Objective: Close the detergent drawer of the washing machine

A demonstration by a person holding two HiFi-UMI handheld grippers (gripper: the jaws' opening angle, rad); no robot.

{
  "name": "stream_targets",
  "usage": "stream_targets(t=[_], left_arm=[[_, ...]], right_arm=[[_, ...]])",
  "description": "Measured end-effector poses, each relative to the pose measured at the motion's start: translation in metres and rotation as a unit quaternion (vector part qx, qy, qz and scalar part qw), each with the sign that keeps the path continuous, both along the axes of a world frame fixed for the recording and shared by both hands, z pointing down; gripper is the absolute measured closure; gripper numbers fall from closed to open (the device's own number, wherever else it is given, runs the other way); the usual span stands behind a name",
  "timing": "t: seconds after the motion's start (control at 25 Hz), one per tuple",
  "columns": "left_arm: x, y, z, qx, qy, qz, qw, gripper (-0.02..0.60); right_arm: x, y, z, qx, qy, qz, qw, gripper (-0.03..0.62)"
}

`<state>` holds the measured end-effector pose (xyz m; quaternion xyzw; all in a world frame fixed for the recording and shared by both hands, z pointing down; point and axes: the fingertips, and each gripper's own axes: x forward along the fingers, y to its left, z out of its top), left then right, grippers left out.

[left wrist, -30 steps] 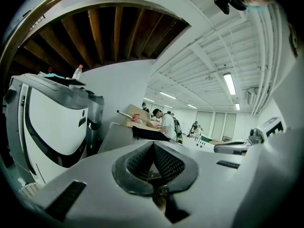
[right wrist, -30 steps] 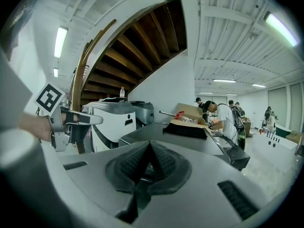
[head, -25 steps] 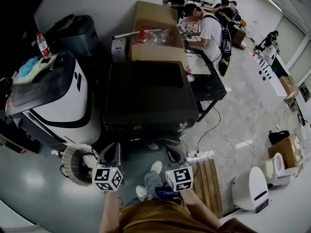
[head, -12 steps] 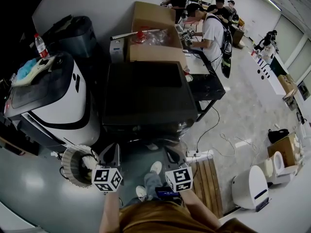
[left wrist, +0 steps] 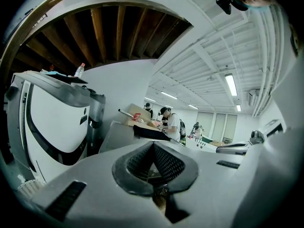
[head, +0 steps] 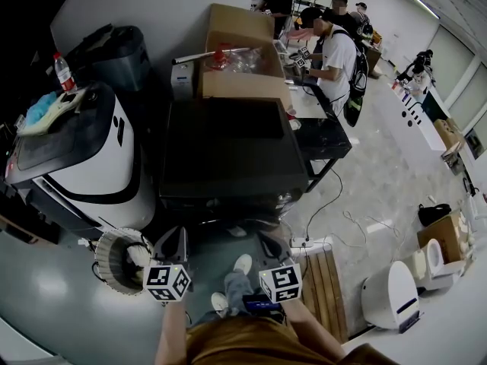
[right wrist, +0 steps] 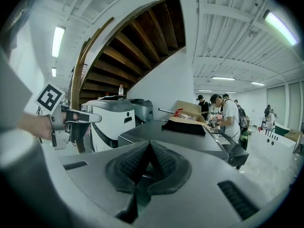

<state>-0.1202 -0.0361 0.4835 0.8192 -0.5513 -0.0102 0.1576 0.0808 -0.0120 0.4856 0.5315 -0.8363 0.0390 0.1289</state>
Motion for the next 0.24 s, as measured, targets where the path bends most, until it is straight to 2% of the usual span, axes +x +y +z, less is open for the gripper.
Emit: stream_targets(t=[0.24], left_arm=[[0.0004,0.0004,-0.0003,-0.001,0.001,-0.003,1.0,0.558]], right_arm=[[0.0051,-0.0009,0.0023,-0.005,0.0,0.001,1.0,0.582]])
